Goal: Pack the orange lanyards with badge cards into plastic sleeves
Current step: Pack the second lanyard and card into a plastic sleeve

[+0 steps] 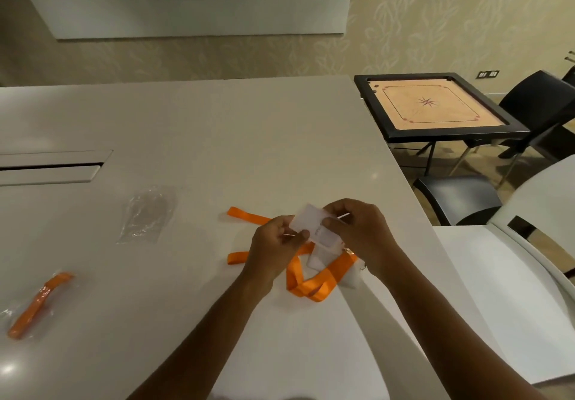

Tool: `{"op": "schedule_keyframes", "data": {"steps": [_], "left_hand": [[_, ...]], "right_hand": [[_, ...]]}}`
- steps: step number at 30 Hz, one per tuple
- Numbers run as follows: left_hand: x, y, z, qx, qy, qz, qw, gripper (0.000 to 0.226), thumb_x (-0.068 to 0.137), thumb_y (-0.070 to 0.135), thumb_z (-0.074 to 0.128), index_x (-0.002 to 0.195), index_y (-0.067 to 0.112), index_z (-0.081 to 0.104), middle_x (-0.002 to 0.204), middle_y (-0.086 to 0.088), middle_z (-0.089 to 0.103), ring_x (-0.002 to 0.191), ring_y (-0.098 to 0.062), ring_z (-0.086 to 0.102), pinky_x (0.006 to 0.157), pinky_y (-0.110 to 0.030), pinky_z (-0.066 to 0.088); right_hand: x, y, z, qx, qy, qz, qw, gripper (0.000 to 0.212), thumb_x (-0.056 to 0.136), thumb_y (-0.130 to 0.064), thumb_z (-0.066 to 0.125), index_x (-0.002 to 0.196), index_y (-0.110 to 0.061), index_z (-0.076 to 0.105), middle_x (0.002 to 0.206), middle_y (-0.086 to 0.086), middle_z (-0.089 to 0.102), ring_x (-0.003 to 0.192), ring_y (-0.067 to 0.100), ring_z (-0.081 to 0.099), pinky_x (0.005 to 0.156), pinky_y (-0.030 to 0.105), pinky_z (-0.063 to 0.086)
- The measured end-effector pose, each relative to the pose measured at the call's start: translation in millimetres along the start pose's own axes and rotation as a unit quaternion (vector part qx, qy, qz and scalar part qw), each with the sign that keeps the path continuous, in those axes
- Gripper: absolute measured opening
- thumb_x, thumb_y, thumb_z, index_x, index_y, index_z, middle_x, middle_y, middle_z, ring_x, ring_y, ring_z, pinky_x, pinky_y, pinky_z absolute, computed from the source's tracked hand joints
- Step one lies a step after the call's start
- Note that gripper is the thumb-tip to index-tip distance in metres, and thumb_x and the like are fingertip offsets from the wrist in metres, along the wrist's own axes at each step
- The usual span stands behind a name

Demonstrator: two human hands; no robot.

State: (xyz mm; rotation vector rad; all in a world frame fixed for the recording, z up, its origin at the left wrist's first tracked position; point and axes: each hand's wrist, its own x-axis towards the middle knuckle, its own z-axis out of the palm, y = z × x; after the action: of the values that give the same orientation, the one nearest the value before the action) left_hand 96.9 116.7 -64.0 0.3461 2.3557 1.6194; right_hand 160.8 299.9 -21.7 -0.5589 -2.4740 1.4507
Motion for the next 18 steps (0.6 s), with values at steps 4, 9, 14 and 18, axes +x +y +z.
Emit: {"op": "schedule_keyframes", "data": {"steps": [4,9,14,18], "left_hand": [[-5.3,14.0,-12.2,-0.086,-0.002,0.012,0.996,0.010,0.091,0.031,0.080,0.099,0.030,0.073,0.089,0.018,0.081,0.086,-0.003,0.078,0.068,-0.011,0.057],[-8.4,29.8,-34.6,-0.128,0.030,0.031,0.991,0.015,0.092,0.027,0.079,0.106,0.027,0.073,0.091,0.011,0.081,0.082,-0.011,0.080,0.070,-0.022,0.064],[-8.9,38.0,-63.2,-0.131,0.062,0.064,0.987,0.015,0.093,0.020,0.078,0.104,0.030,0.073,0.095,0.014,0.081,0.081,-0.011,0.080,0.067,-0.024,0.064],[-6.2,40.6,-87.4,-0.119,0.099,0.092,0.984,0.016,0.093,0.021,0.078,0.099,0.034,0.073,0.100,0.012,0.080,0.083,-0.012,0.081,0.067,-0.027,0.065]], "right_hand": [[-5.2,-27.2,2.1,0.122,0.016,0.017,0.992,0.012,0.091,-0.014,0.081,0.100,-0.020,0.077,0.100,-0.001,0.079,0.080,0.013,0.076,0.060,0.017,0.059],[-8.1,-49.2,14.2,0.176,0.012,0.010,0.984,0.012,0.093,-0.018,0.080,0.104,-0.019,0.077,0.102,-0.001,0.080,0.085,0.008,0.077,0.068,0.022,0.063],[-16.2,-61.9,35.4,0.213,-0.036,0.008,0.976,0.027,0.100,-0.025,0.072,0.125,-0.017,0.069,0.116,0.003,0.078,0.105,0.021,0.076,0.094,0.044,0.064],[-26.8,-65.1,56.4,0.281,-0.112,0.016,0.953,0.031,0.104,-0.019,0.066,0.134,-0.012,0.064,0.117,0.010,0.080,0.105,0.029,0.079,0.101,0.048,0.061]]}}
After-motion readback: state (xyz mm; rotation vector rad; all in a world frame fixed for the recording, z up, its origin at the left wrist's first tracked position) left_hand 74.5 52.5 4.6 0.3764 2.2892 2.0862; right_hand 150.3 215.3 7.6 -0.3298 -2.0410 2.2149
